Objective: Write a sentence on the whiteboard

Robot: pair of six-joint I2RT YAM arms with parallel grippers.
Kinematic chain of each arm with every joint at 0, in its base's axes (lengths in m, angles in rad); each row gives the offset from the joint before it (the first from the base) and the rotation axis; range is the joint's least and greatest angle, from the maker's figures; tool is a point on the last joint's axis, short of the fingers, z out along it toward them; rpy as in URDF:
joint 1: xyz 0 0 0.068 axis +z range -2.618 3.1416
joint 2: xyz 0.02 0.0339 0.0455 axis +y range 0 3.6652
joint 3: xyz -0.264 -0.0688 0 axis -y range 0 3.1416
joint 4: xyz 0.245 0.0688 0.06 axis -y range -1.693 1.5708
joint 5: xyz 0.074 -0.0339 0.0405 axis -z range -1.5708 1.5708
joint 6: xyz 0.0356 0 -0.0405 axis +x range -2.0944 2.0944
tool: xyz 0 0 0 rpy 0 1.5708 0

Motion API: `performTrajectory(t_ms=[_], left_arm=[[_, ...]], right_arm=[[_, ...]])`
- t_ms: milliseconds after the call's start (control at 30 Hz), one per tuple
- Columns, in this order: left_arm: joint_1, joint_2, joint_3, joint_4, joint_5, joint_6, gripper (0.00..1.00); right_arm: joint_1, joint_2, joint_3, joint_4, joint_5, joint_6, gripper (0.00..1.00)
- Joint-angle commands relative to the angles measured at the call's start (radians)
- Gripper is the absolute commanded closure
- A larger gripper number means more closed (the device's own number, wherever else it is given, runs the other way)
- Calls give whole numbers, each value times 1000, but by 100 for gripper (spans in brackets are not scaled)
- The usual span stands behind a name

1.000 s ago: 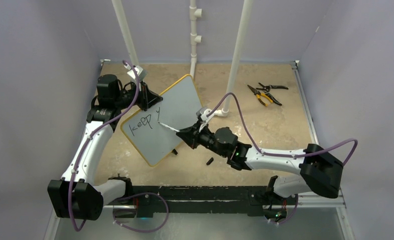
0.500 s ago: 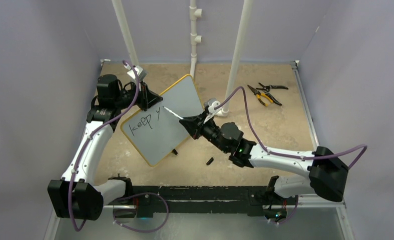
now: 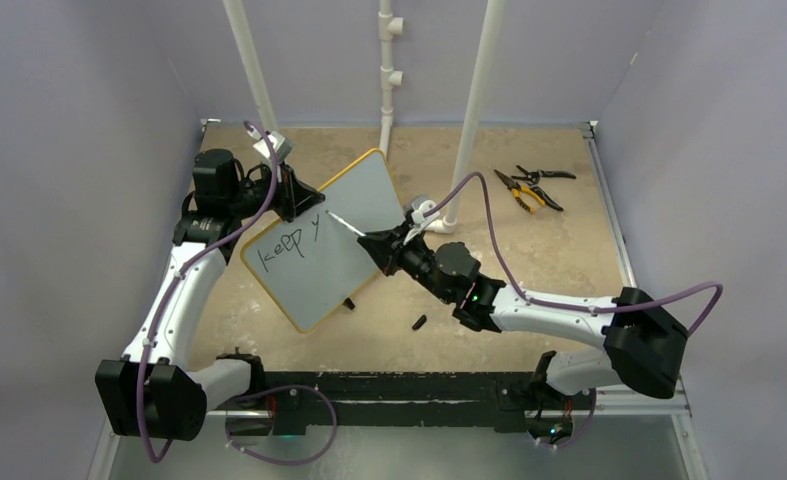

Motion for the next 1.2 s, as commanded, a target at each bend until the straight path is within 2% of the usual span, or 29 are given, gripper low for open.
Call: performTrajectory(t_ms=[0, 533, 1167], left_arm=[[4, 6, -16, 15, 37, 14, 100], [8, 6, -17, 15, 39, 12, 100], [8, 0, -18, 19, 45, 11, 100]], right_arm=[[-8, 6, 36, 68, -12, -13, 100], [-9, 22, 18, 54, -65, -23, 100], [-9, -16, -14, -29, 19, 52, 100]])
